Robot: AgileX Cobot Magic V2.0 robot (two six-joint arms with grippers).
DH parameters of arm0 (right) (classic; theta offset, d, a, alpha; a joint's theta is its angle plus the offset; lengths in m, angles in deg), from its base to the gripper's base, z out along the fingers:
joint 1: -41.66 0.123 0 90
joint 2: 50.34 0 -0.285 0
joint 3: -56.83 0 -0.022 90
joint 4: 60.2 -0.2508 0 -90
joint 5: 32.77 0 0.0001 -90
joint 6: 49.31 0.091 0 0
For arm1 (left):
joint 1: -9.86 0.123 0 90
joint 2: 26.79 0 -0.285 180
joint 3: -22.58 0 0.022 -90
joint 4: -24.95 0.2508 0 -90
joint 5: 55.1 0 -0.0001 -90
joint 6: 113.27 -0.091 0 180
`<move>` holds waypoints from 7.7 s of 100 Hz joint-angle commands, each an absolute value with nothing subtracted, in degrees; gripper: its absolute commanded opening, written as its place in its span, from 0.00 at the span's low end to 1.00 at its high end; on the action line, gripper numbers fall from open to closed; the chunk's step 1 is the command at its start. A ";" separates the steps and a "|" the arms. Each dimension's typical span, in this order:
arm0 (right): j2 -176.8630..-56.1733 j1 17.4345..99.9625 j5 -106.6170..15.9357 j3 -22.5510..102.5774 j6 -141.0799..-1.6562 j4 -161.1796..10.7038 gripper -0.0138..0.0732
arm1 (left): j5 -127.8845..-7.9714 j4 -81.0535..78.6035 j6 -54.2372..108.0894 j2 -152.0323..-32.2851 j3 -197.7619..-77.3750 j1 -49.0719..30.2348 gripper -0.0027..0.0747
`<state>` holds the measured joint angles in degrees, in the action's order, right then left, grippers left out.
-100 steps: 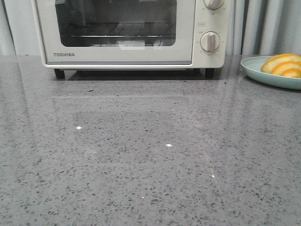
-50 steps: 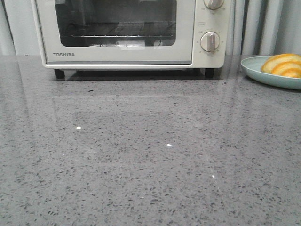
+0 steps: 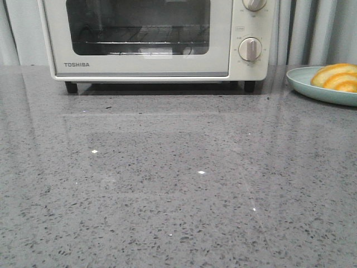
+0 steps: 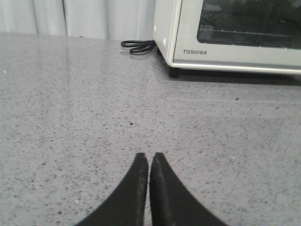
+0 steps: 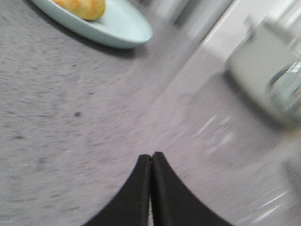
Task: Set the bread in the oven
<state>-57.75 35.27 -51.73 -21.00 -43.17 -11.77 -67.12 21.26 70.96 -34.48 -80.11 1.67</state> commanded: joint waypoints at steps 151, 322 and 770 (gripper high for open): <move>-56.53 35.02 -11.56 -21.73 20.92 -22.62 0.10 | -47.28 10.40 71.41 -32.92 -78.91 1.58 0.01; -92.42 42.33 -25.73 11.57 21.06 1.68 0.10 | -67.10 9.59 56.20 -104.57 -148.92 -22.80 0.01; -92.31 45.22 -5.93 8.92 21.46 9.35 0.10 | -63.21 5.45 56.18 -53.37 -103.02 -16.29 0.01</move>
<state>-92.04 45.21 -7.18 6.31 21.22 10.19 -67.85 6.34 56.08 -54.76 -102.32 -16.41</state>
